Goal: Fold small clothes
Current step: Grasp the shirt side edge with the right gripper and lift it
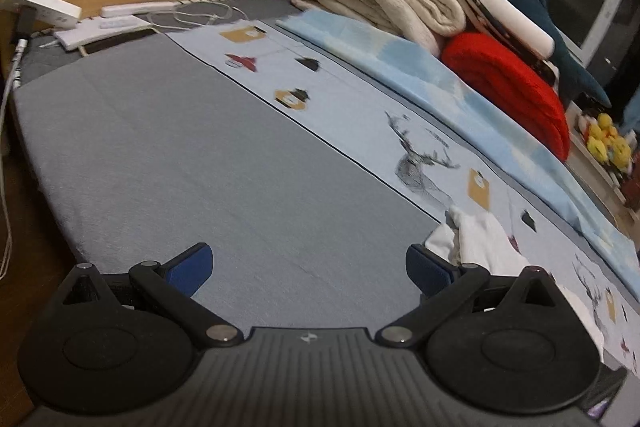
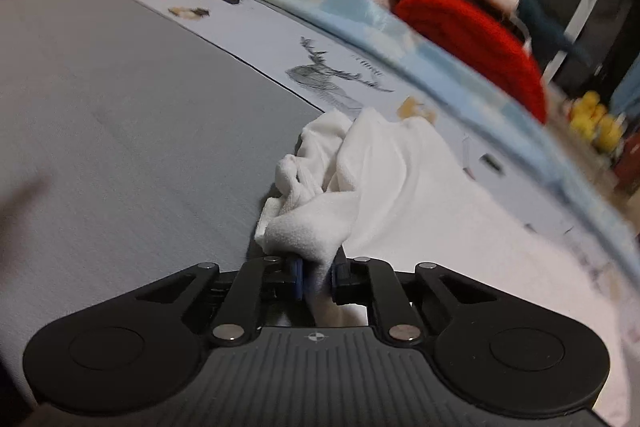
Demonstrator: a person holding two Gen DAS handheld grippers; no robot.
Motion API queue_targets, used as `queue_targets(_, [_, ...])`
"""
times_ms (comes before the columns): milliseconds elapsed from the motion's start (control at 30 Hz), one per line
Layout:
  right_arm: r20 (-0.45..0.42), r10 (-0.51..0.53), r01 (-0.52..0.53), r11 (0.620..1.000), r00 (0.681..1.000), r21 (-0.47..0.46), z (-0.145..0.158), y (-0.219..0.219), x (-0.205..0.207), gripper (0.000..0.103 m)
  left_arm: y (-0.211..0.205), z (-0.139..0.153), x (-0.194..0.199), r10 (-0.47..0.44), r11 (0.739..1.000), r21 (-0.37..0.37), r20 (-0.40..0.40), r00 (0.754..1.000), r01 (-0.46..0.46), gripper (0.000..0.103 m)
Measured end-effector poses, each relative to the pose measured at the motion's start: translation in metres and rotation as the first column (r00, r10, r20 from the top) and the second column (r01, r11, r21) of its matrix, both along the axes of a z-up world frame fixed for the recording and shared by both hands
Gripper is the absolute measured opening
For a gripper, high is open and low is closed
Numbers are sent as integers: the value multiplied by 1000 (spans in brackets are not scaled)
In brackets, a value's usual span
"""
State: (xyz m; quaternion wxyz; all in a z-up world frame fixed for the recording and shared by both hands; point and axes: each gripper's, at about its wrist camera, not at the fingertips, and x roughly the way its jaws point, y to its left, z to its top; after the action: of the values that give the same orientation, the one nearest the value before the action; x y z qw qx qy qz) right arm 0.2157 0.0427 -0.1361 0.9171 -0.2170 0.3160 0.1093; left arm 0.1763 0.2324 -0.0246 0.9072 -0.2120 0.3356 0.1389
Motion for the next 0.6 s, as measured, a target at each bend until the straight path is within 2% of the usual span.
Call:
queue_targets(100, [-57, 3, 2, 997, 998, 76, 7, -1, 11, 12, 3, -2, 4, 43, 999, 24, -13, 999, -43, 103])
queue_targets(167, [-113, -36, 61, 973, 993, 224, 23, -20, 26, 11, 2, -5, 8, 57, 998, 34, -36, 998, -56, 103])
queue_targets(233, [-147, -82, 139, 893, 986, 429, 53, -57, 41, 10, 0, -9, 12, 62, 998, 36, -56, 997, -60, 103])
queue_targets(333, [-117, -172, 206, 744, 978, 635, 97, -128, 50, 7, -10, -13, 20, 54, 997, 50, -81, 995, -50, 103])
queue_targets(400, [-113, -266, 261, 624, 957, 736, 117, -193, 47, 7, -23, -15, 24, 43, 997, 66, -92, 995, -37, 103])
queue_targets(467, [-168, -381, 343, 456, 909, 821, 117, -268, 36, 7, -36, -18, 29, 24, 996, 82, -103, 994, -16, 103])
queue_targets(533, [-255, -489, 423, 271, 834, 865, 95, -337, 15, 7, -50, -22, 34, 2, 996, 94, -119, 993, 9, 103])
queue_targets(567, [-328, -536, 473, 156, 778, 867, 73, -370, 0, 7, -57, -24, 37, -9, 995, 97, -126, 992, 21, 103])
queue_targets(600, [-399, -555, 513, 59, 730, 856, 49, -392, -15, 7, -64, -26, 40, -21, 994, 101, -134, 991, 35, 103])
